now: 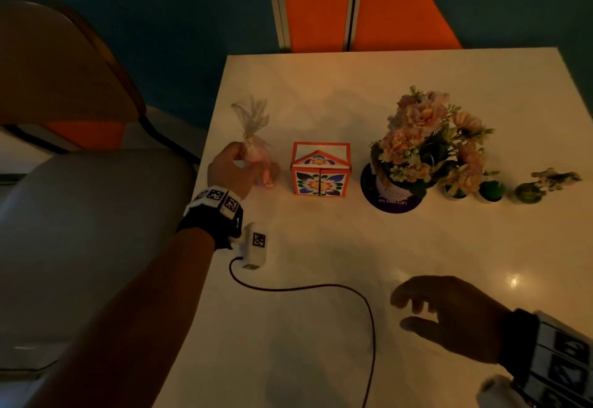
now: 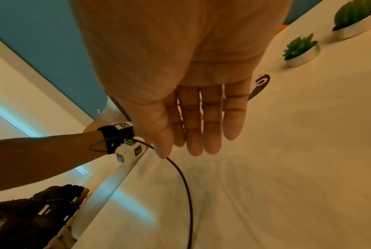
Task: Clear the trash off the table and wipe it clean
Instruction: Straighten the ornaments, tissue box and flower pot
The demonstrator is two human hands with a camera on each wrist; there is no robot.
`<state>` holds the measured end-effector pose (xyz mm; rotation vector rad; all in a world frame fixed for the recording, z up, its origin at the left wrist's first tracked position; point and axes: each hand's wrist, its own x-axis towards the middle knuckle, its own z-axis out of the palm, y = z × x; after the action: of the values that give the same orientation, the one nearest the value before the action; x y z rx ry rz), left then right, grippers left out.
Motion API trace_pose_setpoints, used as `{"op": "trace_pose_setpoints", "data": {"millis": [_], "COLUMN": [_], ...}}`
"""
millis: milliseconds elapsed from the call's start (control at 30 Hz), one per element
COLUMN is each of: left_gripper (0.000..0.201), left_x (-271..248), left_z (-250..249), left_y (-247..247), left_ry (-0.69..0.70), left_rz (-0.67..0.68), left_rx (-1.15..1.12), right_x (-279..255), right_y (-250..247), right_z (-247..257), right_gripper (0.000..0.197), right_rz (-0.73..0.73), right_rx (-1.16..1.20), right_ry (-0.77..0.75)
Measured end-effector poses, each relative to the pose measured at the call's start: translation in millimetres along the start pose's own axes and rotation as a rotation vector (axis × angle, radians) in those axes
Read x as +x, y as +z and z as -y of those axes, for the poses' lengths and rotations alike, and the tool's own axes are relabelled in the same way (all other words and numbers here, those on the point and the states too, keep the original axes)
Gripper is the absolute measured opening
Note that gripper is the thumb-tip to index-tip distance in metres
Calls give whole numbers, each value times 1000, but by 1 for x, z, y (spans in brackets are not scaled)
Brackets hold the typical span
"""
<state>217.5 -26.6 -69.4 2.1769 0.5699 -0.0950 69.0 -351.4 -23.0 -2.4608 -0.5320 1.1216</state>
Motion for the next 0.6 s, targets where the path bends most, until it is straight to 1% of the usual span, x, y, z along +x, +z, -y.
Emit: {"op": "trace_pose_setpoints", "data": {"millis": [167, 300, 367, 400, 467, 500, 533, 567, 600], "left_gripper": [32, 39, 39, 40, 46, 52, 58, 63, 65], "left_x": [-10, -13, -14, -15, -15, -14, -13, -12, -12], "left_z": [4, 6, 6, 6, 6, 8, 9, 12, 14], "left_y": [6, 7, 9, 10, 10, 10, 10, 9, 9], "left_ry": [9, -19, -21, -26, -36, -40, -38, -34, -34], "left_rz": [-2, -7, -6, -9, -17, -26, -37, -41, -46], "left_rx": [-20, -43, -54, -53, -28, 4, 46, 87, 108], "right_x": [8, 14, 19, 23, 36, 43, 52, 62, 72], "right_y": [-4, -14, -21, -27, -40, -48, -57, -66, -76], "right_z": [5, 16, 25, 31, 43, 52, 60, 69, 79], "right_gripper": [32, 33, 32, 29, 24, 26, 30, 37, 44], "right_rz": [-53, -111, -152, -208, -433, -534, -621, -676, -691], "right_rx": [-13, -32, -65, -94, -179, -205, -217, -230, -235], "right_ry": [-76, -135, -168, -208, -355, -412, -447, -471, -464]}}
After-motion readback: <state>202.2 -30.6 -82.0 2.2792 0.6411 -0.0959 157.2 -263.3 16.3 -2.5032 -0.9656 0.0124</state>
